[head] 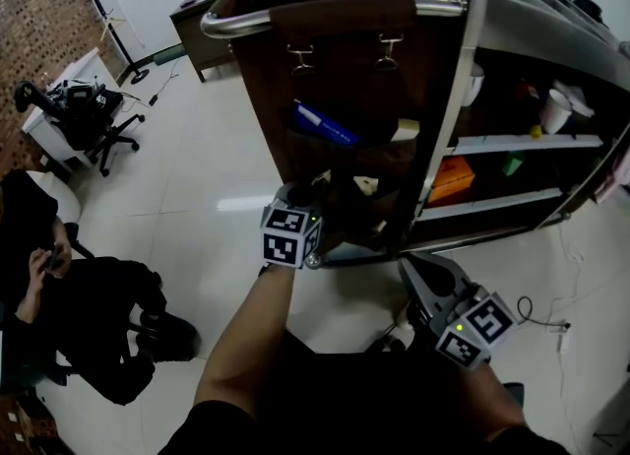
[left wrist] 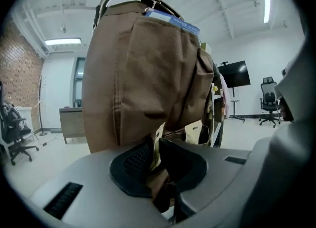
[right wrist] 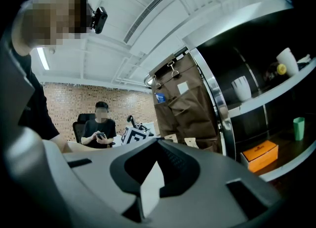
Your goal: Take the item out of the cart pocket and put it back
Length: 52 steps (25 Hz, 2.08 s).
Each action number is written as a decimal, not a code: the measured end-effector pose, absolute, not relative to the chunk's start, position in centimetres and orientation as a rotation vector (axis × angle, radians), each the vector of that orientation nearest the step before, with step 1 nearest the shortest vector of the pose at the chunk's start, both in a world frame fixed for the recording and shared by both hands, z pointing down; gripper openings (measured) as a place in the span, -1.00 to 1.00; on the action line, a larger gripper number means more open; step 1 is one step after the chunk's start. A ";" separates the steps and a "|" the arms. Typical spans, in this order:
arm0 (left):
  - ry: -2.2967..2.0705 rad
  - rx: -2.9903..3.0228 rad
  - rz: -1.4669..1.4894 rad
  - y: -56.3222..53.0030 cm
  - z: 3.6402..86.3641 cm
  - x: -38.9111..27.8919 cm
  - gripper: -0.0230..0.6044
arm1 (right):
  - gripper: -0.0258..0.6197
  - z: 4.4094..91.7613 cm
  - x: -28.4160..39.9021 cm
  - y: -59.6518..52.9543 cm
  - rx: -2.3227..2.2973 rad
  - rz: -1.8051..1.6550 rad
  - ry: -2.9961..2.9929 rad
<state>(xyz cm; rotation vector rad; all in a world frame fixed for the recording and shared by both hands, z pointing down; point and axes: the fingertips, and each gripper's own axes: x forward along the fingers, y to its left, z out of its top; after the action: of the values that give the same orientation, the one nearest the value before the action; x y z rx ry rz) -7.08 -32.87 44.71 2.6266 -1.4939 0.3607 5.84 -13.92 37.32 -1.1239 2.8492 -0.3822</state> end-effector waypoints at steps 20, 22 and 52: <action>-1.470 2.743 0.122 -28.9 37.1 -6.2 -0.61 | -0.87 37.2 5.1 -12.7 -1.083 -0.410 2.858; -1.482 2.724 0.098 -28.1 35.3 -6.5 -0.61 | -0.87 36.9 4.7 -12.5 -1.070 -0.403 2.858; -1.560 2.752 -0.126 -8.4 33.7 -7.4 -0.93 | -0.88 36.1 3.2 -11.0 -1.036 -0.334 2.911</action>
<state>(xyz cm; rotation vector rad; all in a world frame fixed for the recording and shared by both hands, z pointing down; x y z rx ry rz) -7.39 -8.35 33.74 2.7520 -1.5605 -0.1258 3.18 -10.96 36.06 -1.0364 2.9111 -0.3339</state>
